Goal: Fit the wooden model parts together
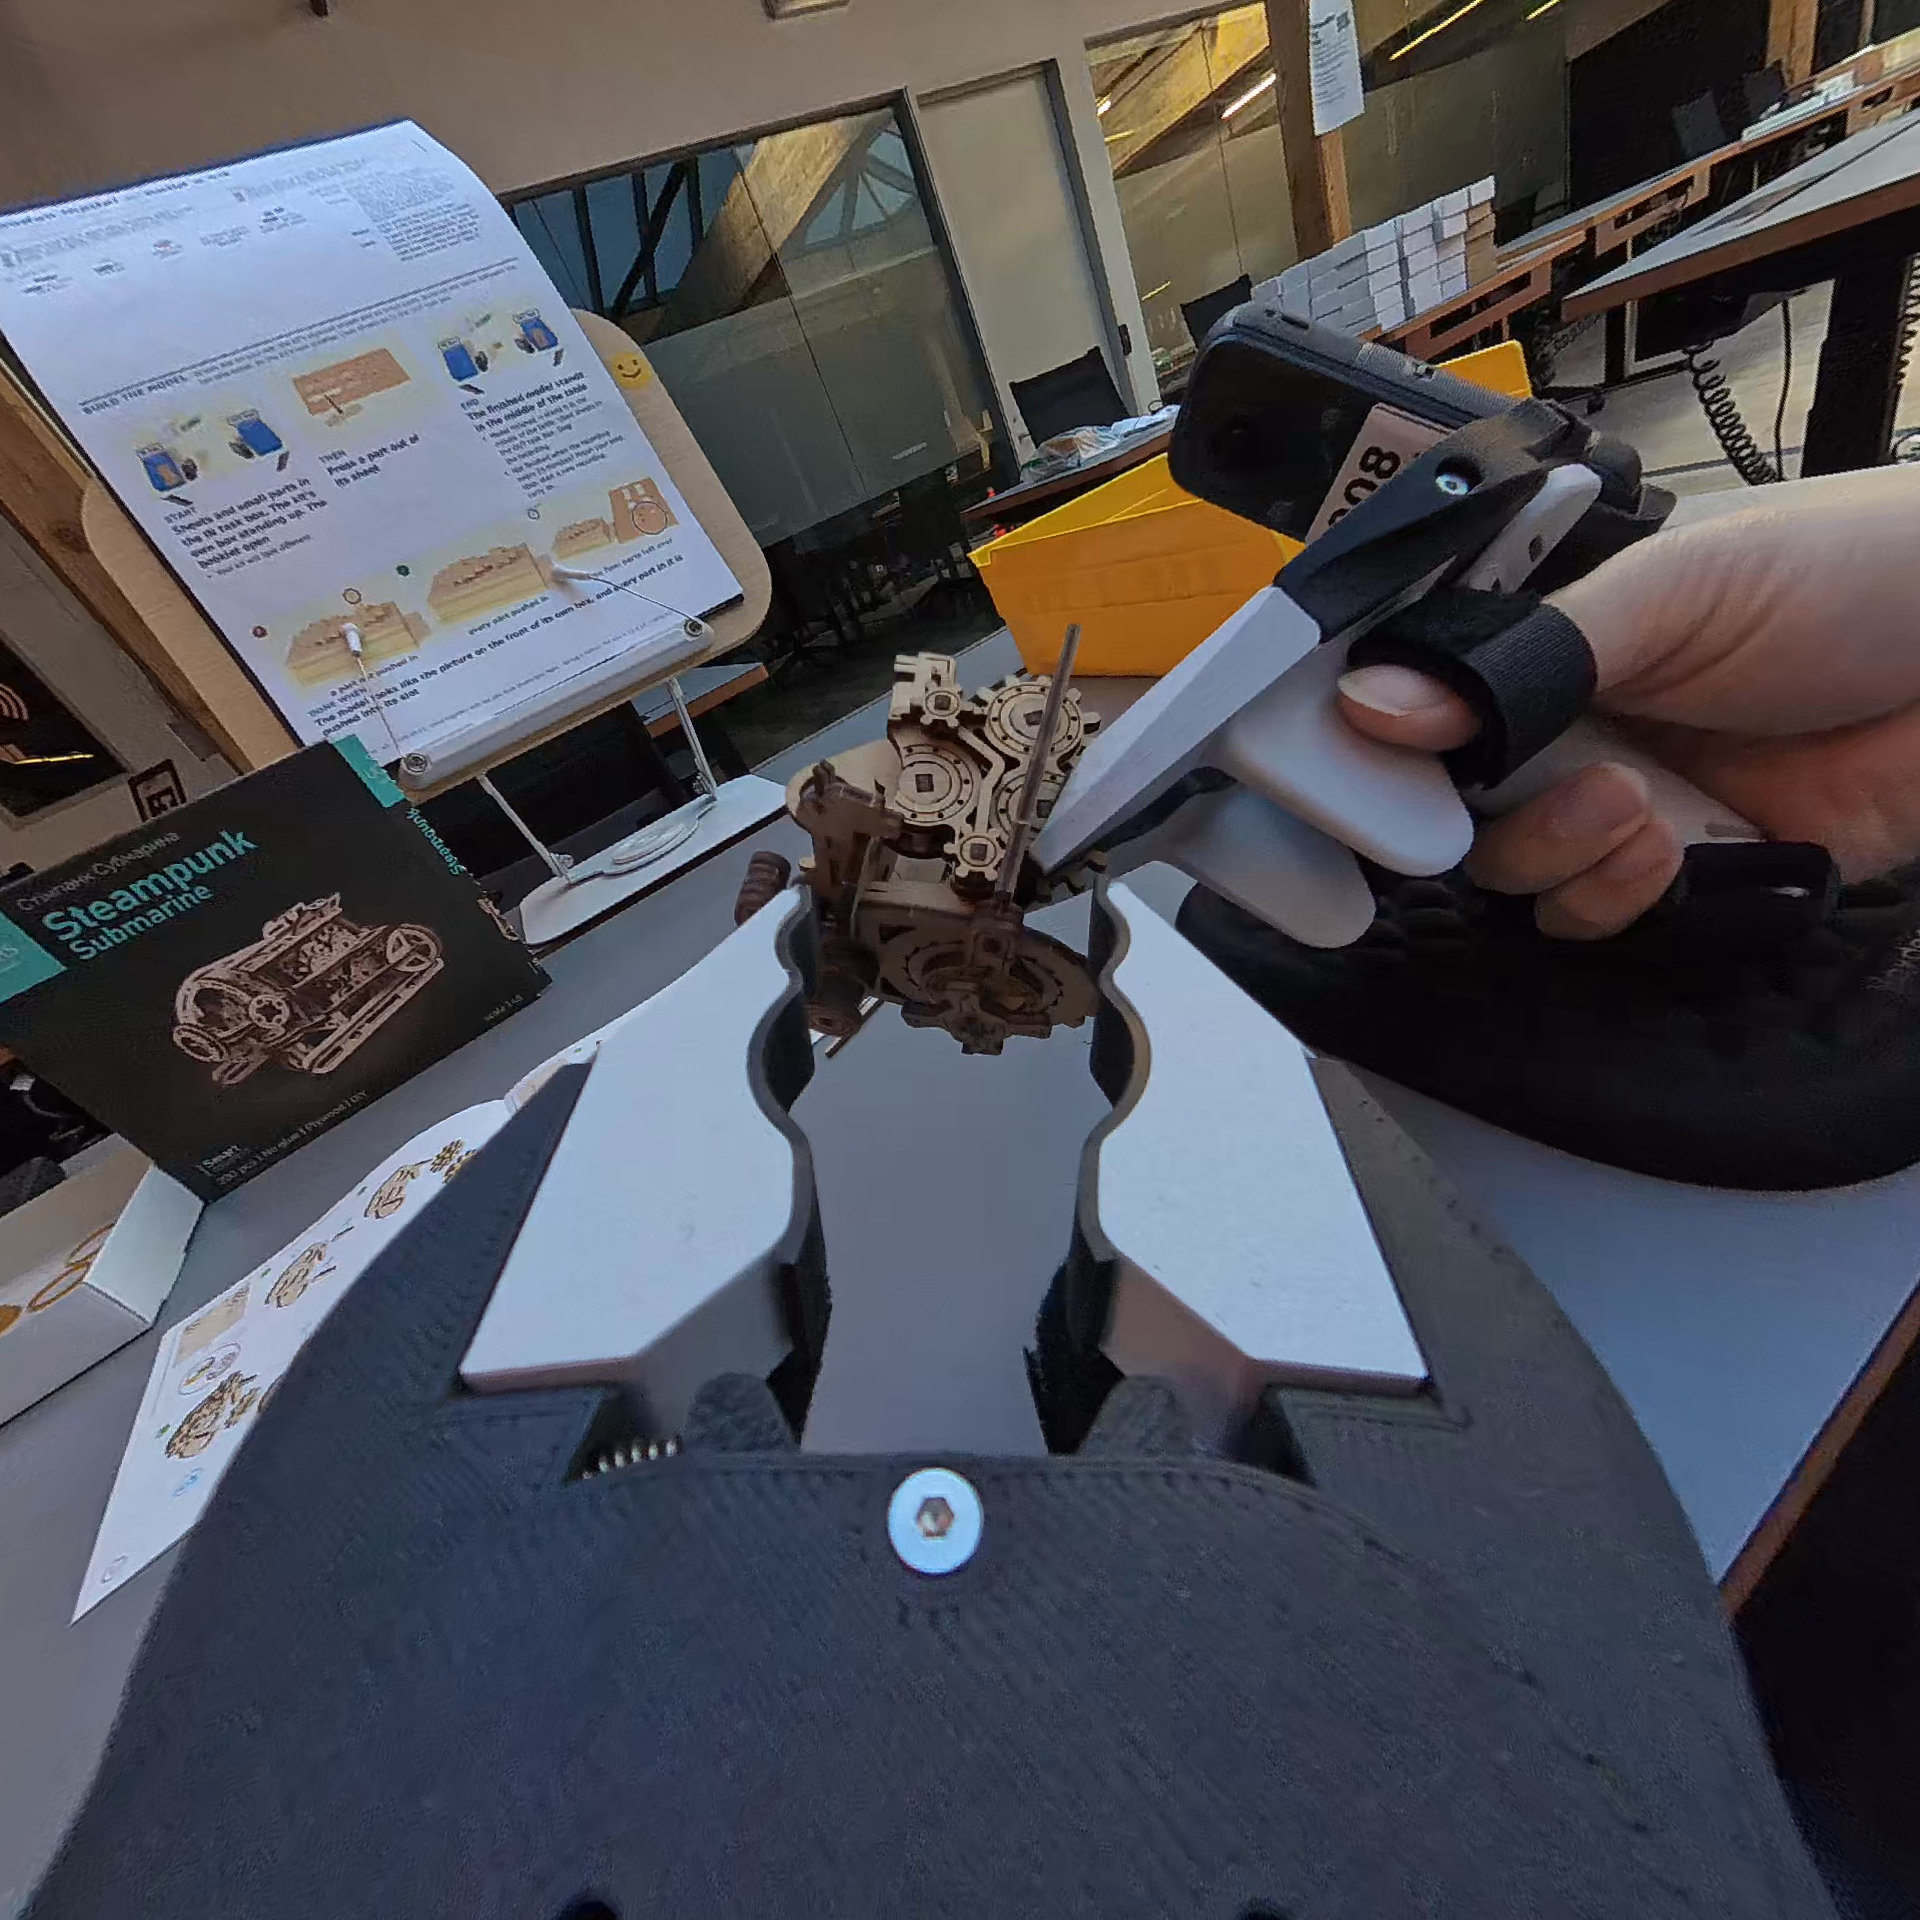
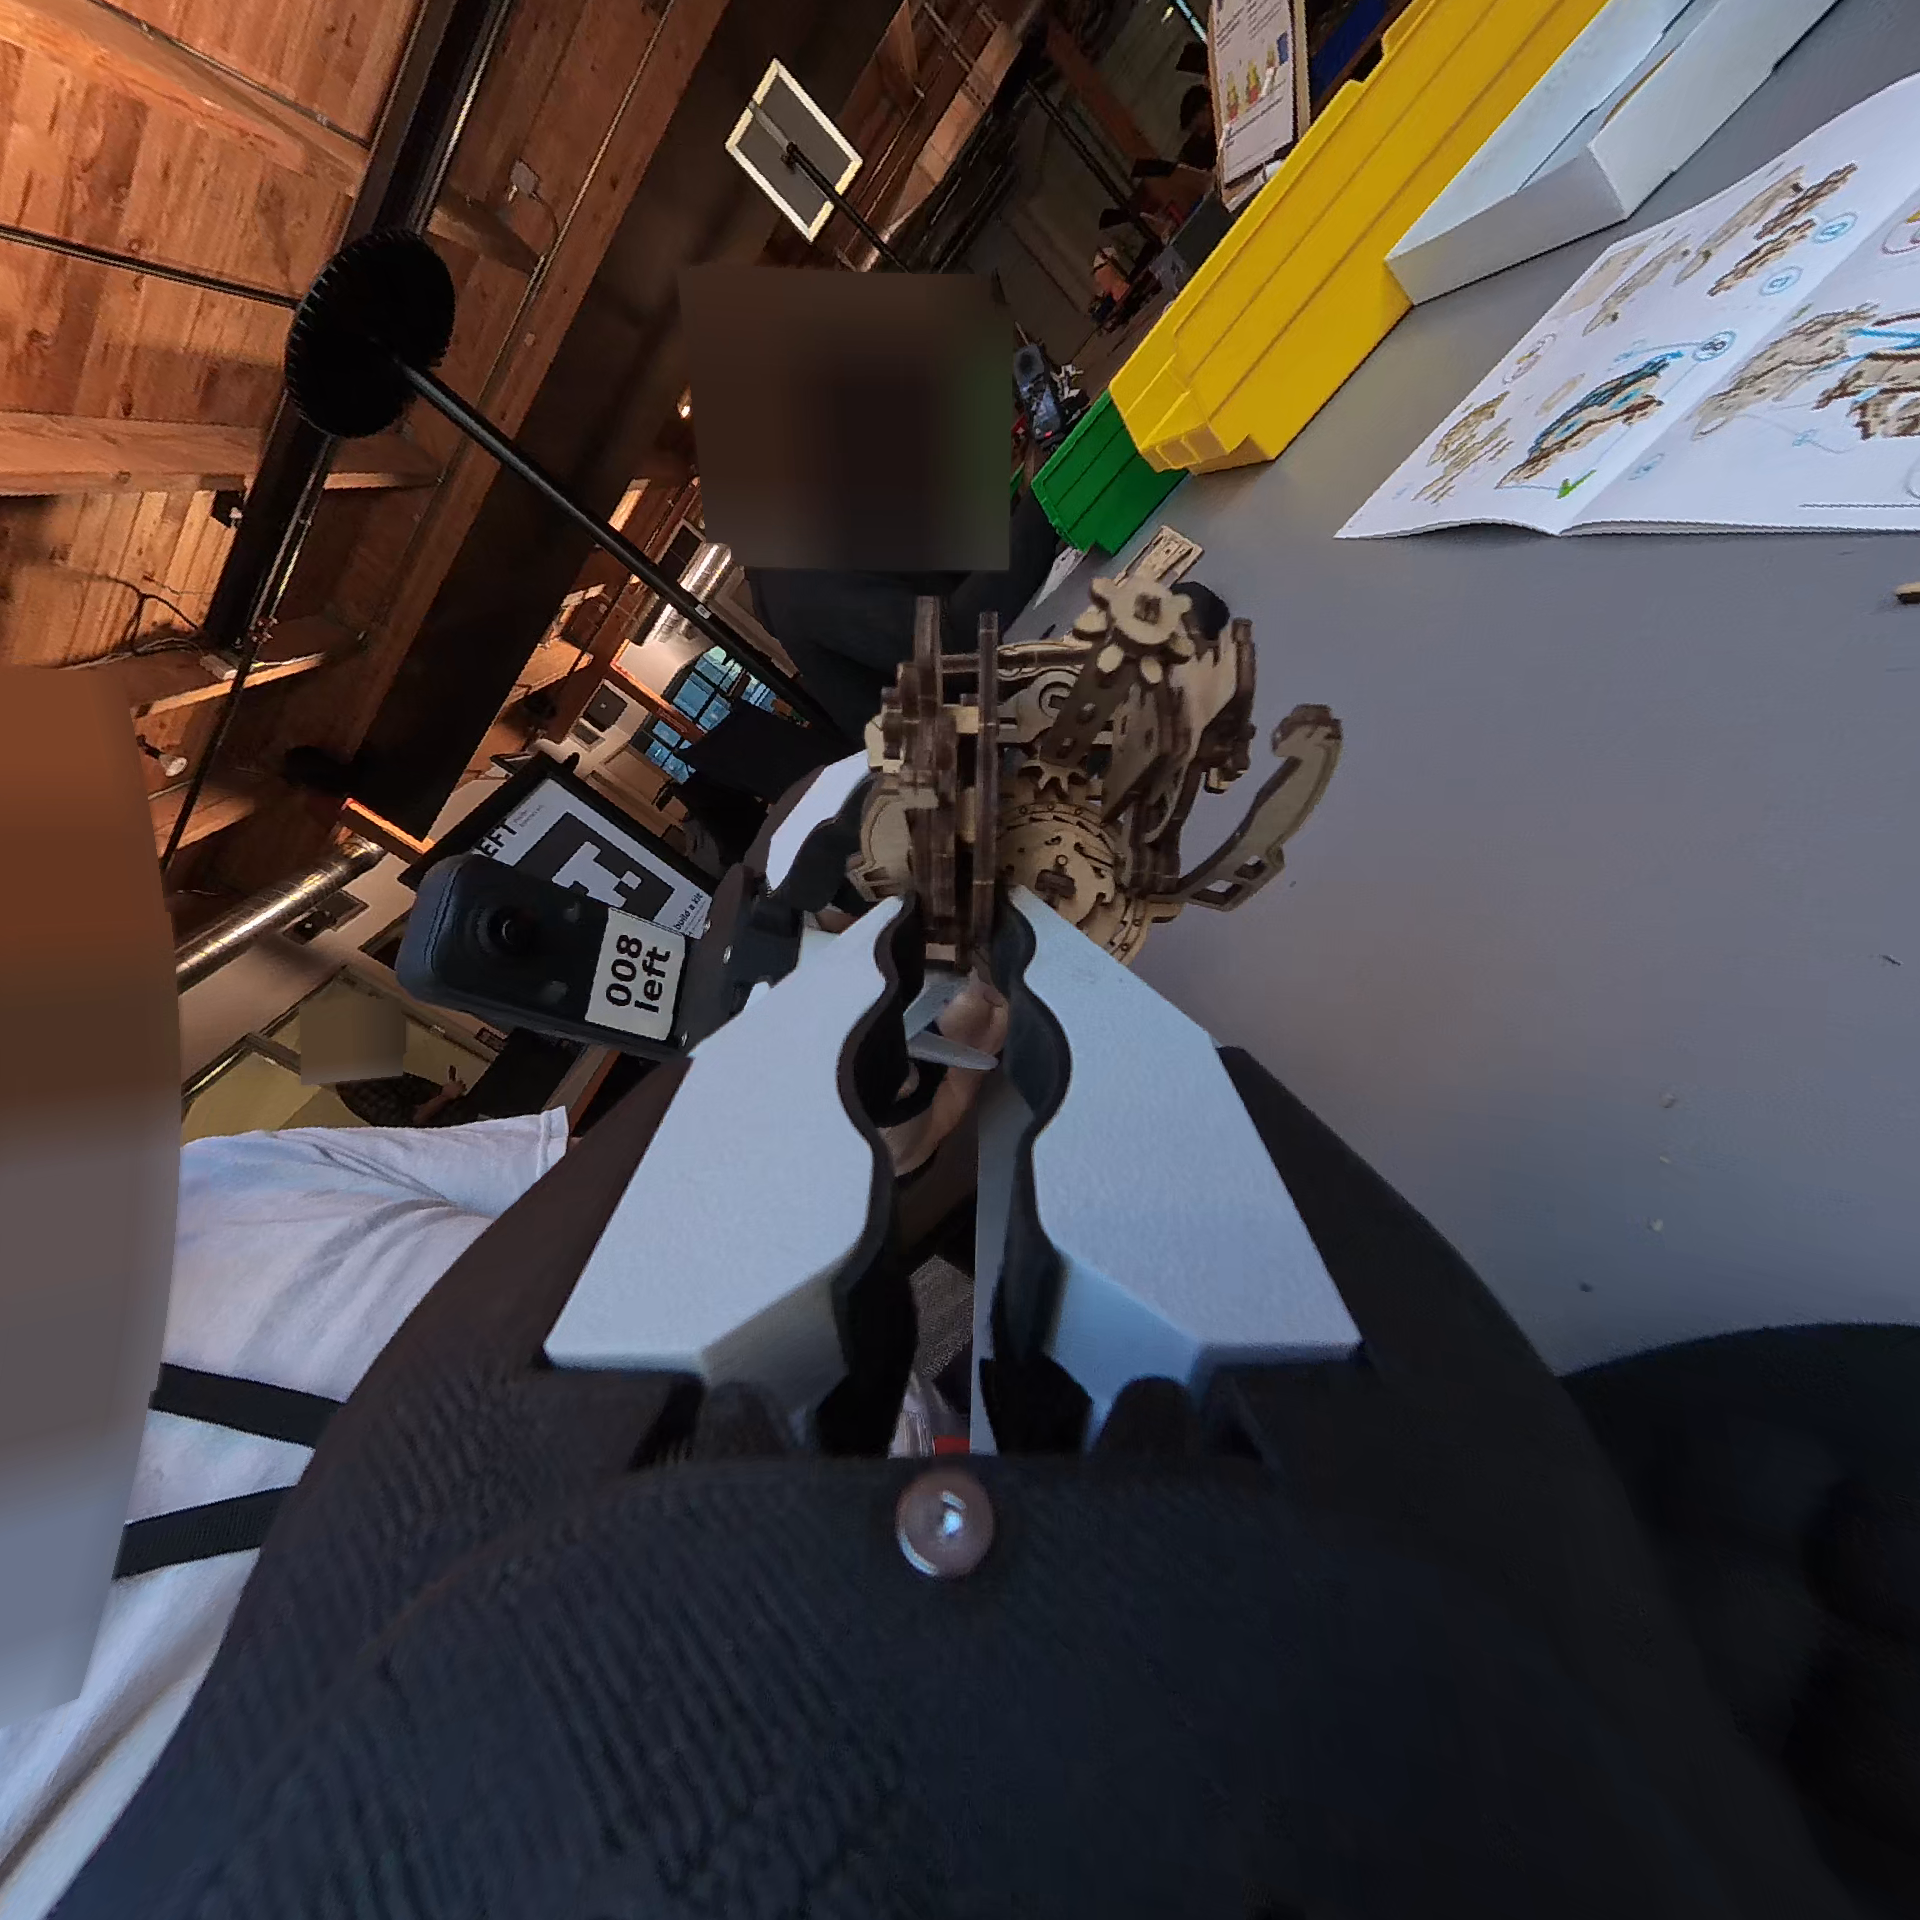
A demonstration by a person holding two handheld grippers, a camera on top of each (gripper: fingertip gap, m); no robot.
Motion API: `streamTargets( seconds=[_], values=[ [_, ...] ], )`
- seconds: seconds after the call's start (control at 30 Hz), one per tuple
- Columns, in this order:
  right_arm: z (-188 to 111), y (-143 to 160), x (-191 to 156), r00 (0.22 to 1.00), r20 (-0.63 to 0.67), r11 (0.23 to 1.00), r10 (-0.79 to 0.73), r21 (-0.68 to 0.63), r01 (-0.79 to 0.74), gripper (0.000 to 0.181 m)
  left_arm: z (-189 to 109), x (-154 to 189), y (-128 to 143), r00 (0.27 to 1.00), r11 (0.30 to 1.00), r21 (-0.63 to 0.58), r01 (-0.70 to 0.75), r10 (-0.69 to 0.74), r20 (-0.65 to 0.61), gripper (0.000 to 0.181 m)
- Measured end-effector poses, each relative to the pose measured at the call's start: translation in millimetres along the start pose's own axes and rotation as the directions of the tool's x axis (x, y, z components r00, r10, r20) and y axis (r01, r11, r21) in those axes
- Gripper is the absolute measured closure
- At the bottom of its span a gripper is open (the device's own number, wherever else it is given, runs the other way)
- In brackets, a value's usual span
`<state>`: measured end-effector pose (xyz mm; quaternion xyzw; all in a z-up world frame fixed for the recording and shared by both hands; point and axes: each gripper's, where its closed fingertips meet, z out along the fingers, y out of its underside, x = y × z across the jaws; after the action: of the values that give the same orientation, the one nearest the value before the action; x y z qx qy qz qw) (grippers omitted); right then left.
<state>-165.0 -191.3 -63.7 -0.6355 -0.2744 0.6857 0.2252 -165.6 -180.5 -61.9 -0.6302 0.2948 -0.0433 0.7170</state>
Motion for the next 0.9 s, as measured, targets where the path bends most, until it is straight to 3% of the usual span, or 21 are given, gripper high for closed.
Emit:
streamTargets(
  seconds=[0.03, 0.2, 0.37, 0.67, 0.9],
  values=[
    [0.6, -0.5, -2.7, 1.0, 0.013, 1.0, -0.004, 0.009, 0.004, 0.171, -1.4, -0.3, -0.9, 1.0, 1.0, 0.006, -0.001, 0.001, 0.002, 0.131],
    [-1.6, -4.9, -19.5, 0.989, 0.141, 0.997, 0.035, 0.061, -0.044, 0.171, -13.3, -0.5, -11.3, 1.0, 0.998, 0.057, -0.019, 0.018, 0.019, 0.122],
    [-3.2, -7.5, -26.0, 0.977, 0.203, 0.993, 0.061, 0.084, -0.079, 0.171, -19.9, 3.4, -29.1, 0.984, 0.98, 0.105, -0.171, 0.165, 0.059, 0.118],
    [0.0, -4.2, -35.5, 0.967, 0.252, 0.996, 0.046, 0.066, -0.064, 0.171, -12.8, -0.1, -27.5, 0.937, 0.942, 0.028, -0.334, 0.328, 0.12, 0.121],
    [0.5, -5.5, -37.1, 0.97, 0.242, 0.997, 0.013, 0.071, -0.031, 0.171, -12.3, -0.4, -26.4, 0.929, 0.937, 0.009, -0.349, 0.345, 0.132, 0.127]
  ],
)
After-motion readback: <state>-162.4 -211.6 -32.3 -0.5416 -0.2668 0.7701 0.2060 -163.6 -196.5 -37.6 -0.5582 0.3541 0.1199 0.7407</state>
